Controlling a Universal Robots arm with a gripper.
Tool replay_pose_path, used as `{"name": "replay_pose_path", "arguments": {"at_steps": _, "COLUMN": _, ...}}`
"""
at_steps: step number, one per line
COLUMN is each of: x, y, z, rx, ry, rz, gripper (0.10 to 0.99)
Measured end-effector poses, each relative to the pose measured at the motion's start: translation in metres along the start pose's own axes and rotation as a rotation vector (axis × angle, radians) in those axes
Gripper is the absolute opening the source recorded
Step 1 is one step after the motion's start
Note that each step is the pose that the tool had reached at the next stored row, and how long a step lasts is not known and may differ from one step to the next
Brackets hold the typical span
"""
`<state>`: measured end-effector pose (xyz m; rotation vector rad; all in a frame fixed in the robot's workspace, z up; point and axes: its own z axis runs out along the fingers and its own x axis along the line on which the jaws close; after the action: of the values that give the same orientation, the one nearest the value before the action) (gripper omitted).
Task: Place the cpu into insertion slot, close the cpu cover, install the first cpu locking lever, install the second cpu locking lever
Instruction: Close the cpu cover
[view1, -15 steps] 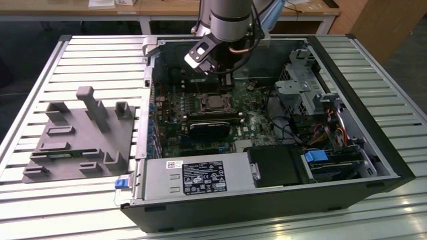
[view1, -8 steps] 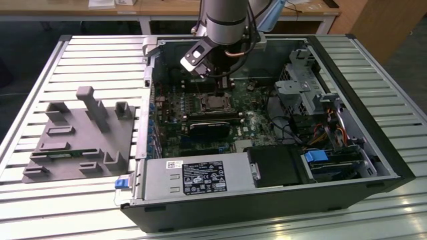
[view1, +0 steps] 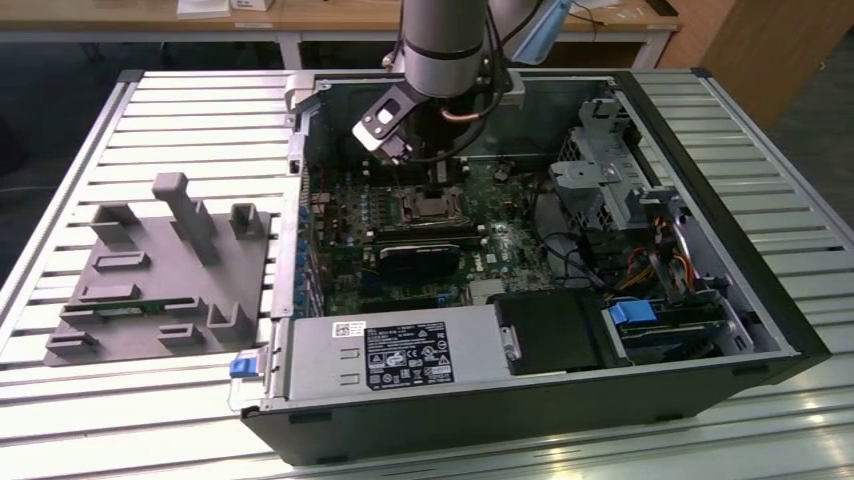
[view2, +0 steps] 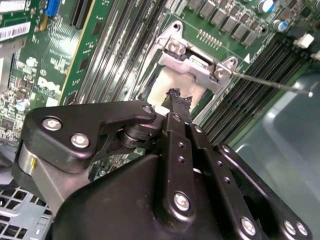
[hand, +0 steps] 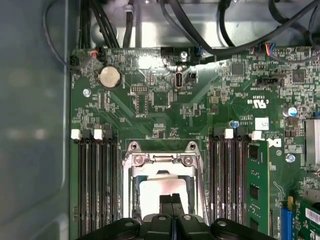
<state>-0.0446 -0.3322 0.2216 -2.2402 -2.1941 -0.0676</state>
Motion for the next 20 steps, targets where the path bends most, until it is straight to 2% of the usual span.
{"name": "replay_pose_path", "arguments": {"at_steps": 5, "x": -0.0003, "y": -0.0024, "z": 0.0042, "rx": 0.000, "ry": 0.0021, "rz": 0.000, "gripper": 0.106}}
{"name": "replay_pose_path", "arguments": {"at_steps": 11, "x": -0.0002, "y": -0.0025, "z": 0.0044, "rx": 0.000, "ry": 0.0032, "rz": -0.003, "gripper": 0.106}}
{"name": "replay_pose_path", "arguments": {"at_steps": 16, "x": -0.0003, "y": -0.0025, "z": 0.0046, "rx": 0.003, "ry": 0.0051, "rz": -0.074, "gripper": 0.106}}
{"name": "replay_pose_path", "arguments": {"at_steps": 17, "x": -0.0003, "y": -0.0025, "z": 0.0047, "rx": 0.004, "ry": 0.0059, "rz": -0.115, "gripper": 0.106}}
{"name": "replay_pose_path", "arguments": {"at_steps": 20, "x": -0.0003, "y": -0.0025, "z": 0.0049, "rx": 0.006, "ry": 0.0073, "rz": -0.171, "gripper": 0.106}}
